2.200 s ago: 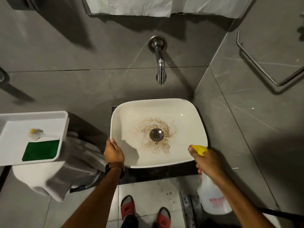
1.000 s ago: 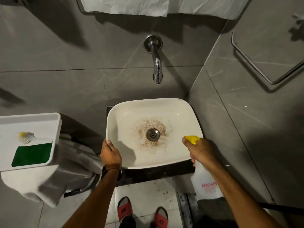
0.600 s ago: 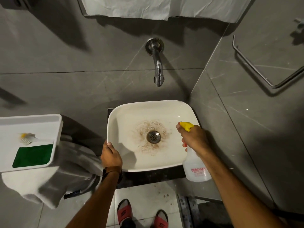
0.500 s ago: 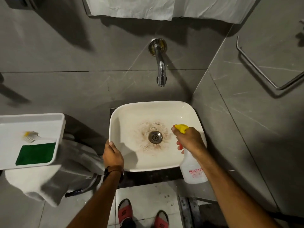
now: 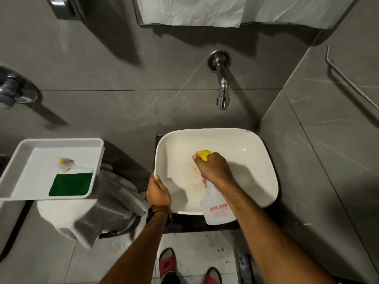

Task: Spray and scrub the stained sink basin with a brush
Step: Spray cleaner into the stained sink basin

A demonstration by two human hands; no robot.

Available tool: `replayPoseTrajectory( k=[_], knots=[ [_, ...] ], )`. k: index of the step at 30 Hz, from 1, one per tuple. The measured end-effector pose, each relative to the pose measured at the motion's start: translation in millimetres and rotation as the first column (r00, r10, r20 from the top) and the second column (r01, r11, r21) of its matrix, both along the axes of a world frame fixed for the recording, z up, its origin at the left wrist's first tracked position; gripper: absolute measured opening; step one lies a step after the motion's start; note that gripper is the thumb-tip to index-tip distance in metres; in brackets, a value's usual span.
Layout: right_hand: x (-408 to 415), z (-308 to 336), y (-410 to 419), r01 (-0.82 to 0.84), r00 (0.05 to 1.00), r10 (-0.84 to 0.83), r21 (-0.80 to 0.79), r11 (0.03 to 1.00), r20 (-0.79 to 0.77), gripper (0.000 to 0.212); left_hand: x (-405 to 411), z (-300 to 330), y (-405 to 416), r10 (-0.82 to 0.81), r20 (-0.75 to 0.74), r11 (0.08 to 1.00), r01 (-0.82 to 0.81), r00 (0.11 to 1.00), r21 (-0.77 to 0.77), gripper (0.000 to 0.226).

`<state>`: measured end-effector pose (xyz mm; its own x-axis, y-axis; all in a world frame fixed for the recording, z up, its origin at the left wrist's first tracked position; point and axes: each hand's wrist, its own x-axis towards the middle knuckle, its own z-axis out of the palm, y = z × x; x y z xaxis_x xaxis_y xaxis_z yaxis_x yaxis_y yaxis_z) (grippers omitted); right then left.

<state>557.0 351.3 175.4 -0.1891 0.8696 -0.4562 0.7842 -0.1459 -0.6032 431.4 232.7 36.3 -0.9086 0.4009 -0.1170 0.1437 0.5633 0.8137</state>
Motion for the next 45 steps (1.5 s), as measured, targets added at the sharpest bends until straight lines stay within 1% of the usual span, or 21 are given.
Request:
replayPoseTrajectory(
  k=[3, 5, 7, 11, 13, 16, 17, 20, 23, 27, 29, 31, 34, 38, 41, 42, 43, 44, 45],
  knots=[
    [16.6, 1.7, 13.2, 0.068, 0.998, -0.068, 0.035, 0.997, 0.014, 0.061, -1.8, -2.9, 0.8, -0.004, -0.011, 1.000, 0.004, 1.000, 0.007, 0.046],
    [38.9, 3.5, 22.4, 0.106, 0.994, -0.107, 0.025, 0.994, 0.034, 0.061, -2.0, -4.0, 1.0, -0.006, -0.019, 1.000, 0.007, 1.000, 0.008, 0.046],
    [65.5, 3.8, 32.1, 0.171, 0.985, -0.171, 0.024, 0.985, 0.014, 0.059, -2.8, -4.9, 1.5, -0.009, -0.016, 1.000, 0.009, 1.000, 0.001, 0.047],
    [115.7, 0.9, 39.0, 0.308, 0.951, -0.308, 0.003, 0.951, -0.004, 0.046, -2.4, -7.2, 1.9, 0.000, -0.011, 1.000, 0.000, 1.000, 0.000, 0.049],
    [135.9, -1.0, 34.9, 0.338, 0.941, -0.338, 0.011, 0.941, 0.011, 0.040, -3.4, -9.8, 1.9, 0.000, -0.024, 1.000, 0.000, 1.000, 0.004, 0.048],
    [156.4, -4.4, 21.5, 0.365, 0.931, -0.365, -0.017, 0.931, -0.025, 0.034, -4.6, -11.4, 1.5, -0.019, -0.058, 1.000, 0.020, 0.998, 0.013, 0.045],
    [160.1, -8.0, 15.0, 0.347, 0.938, -0.347, -0.018, 0.938, -0.010, 0.033, -5.0, -11.7, 1.6, -0.019, -0.058, 1.000, 0.020, 0.998, 0.012, 0.044],
    [157.0, -18.3, -13.1, 0.285, 0.959, -0.283, -0.096, 0.954, 0.033, 0.043, -4.3, -13.3, 1.7, -0.013, -0.062, 1.000, 0.014, 0.998, 0.015, 0.045],
    [139.9, -27.1, -42.2, 0.189, 0.982, -0.186, -0.145, 0.971, 0.034, 0.048, -3.6, -11.9, 1.4, -0.018, -0.051, 1.000, 0.019, 0.999, 0.020, 0.045],
    [110.8, -30.9, -67.9, 0.145, 0.988, -0.151, -0.163, 0.976, -0.027, 0.049, -1.2, -4.1, 1.0, -0.003, 0.020, 0.999, 0.002, 1.000, 0.034, 0.045],
    [96.1, -29.2, -75.8, 0.124, 0.987, -0.139, -0.171, 0.977, -0.080, 0.047, 0.3, 3.5, -0.8, 0.027, 0.101, 0.996, -0.036, 0.995, 0.087, 0.047],
    [80.0, -24.9, -84.0, 0.070, 0.987, -0.093, -0.175, 0.982, -0.129, 0.047, -0.4, 13.5, -6.6, 0.049, 0.150, 0.984, -0.074, 0.987, 0.164, 0.046],
    [53.7, -18.9, -93.2, -0.038, 0.980, 0.011, -0.135, 0.990, -0.201, 0.046, -12.9, 29.0, -22.5, 0.140, 0.158, 0.956, -0.175, 0.977, 0.234, 0.042],
    [-6.5, -3.3, -114.6, -0.196, 0.956, 0.175, -0.067, 0.978, -0.235, 0.044, -66.2, 49.8, -68.5, 0.300, 0.132, 0.916, -0.324, 0.945, 0.236, 0.040],
    [-62.0, 2.3, -130.9, -0.277, 0.935, 0.265, -0.018, 0.961, -0.237, 0.044, -116.0, 56.0, -104.7, 0.438, 0.169, 0.848, -0.468, 0.883, 0.247, 0.038],
    [-84.3, 2.5, -137.8, -0.311, 0.921, 0.299, -0.006, 0.951, -0.249, 0.040, -134.7, 55.6, -117.6, 0.483, 0.179, 0.820, -0.514, 0.857, 0.252, 0.038],
    [-108.0, 3.1, -144.4, -0.352, 0.902, 0.341, 0.006, 0.936, -0.266, 0.033, -154.3, 54.6, -130.1, 0.522, 0.182, 0.793, -0.552, 0.833, 0.257, 0.039],
    [-128.8, 3.7, -149.8, -0.399, 0.875, 0.388, 0.022, 0.917, -0.290, 0.032, -170.5, 53.4, -139.8, 0.549, 0.180, 0.775, -0.578, 0.816, 0.256, 0.039],
    [-154.8, 3.7, -156.4, -0.450, 0.844, 0.438, 0.036, 0.892, -0.308, 0.035, -189.9, 49.8, -151.1, 0.580, 0.179, 0.753, -0.607, 0.795, 0.253, 0.040]
  ],
)
